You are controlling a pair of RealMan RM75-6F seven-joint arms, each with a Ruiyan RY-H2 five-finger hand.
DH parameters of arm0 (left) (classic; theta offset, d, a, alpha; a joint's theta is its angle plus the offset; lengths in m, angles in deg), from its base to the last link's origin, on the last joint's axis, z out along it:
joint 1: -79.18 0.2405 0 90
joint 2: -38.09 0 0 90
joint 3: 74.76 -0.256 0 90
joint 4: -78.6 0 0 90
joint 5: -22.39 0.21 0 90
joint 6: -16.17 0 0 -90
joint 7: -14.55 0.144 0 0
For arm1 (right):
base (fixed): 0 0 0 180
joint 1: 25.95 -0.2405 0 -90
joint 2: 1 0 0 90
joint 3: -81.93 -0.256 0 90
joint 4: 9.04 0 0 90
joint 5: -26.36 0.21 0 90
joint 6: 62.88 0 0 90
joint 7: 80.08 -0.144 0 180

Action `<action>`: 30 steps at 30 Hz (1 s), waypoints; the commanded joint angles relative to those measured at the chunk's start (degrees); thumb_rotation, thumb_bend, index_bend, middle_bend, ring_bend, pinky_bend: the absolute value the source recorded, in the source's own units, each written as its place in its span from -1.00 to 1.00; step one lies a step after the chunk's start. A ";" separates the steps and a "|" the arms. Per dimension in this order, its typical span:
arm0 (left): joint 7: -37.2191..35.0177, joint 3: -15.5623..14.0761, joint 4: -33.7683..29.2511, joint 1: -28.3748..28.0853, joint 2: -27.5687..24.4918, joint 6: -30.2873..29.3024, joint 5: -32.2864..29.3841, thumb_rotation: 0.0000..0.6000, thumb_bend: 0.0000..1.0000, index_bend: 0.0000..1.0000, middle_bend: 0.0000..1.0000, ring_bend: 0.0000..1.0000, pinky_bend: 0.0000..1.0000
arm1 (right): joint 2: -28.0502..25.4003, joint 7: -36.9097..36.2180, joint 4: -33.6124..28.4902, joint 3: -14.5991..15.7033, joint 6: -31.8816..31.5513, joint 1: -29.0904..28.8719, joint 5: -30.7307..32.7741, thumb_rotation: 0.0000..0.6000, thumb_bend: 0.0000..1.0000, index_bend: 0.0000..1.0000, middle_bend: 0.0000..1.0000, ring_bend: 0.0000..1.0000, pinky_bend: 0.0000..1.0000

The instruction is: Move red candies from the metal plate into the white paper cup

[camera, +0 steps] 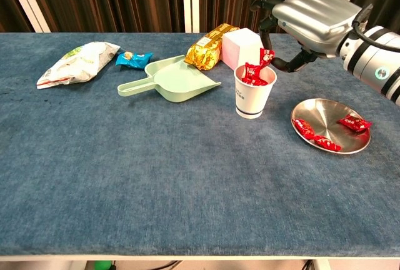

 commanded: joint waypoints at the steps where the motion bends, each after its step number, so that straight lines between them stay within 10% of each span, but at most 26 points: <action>1: -0.13 0.01 0.10 0.02 -0.01 -0.04 0.02 1.00 -0.81 -0.86 -0.94 -1.00 -0.71 | 0.47 0.78 0.51 0.03 0.56 -0.34 0.74 1.00 -0.18 0.31 -0.83 -1.00 -1.00; 10: -0.14 -0.01 0.05 -0.03 -0.02 0.06 0.05 1.00 -0.81 -0.86 -0.94 -1.00 -0.71 | 1.60 1.64 1.78 0.29 1.90 -1.34 2.30 1.00 -0.19 0.26 -0.83 -1.00 -1.00; 20: 0.01 -0.03 0.05 -0.24 0.02 0.49 0.01 1.00 -0.81 -0.86 -0.94 -1.00 -0.71 | 0.44 -0.34 0.74 1.27 1.51 -1.01 2.08 1.00 -0.28 -0.67 -0.86 -1.00 -1.00; 30: 0.31 -0.08 -0.09 -0.20 0.07 0.42 0.03 1.00 -0.81 -0.86 -0.94 -1.00 -0.71 | -5.01 -5.41 -3.52 3.85 -5.34 3.50 -1.83 1.00 -0.29 -0.71 -0.86 -1.00 -1.00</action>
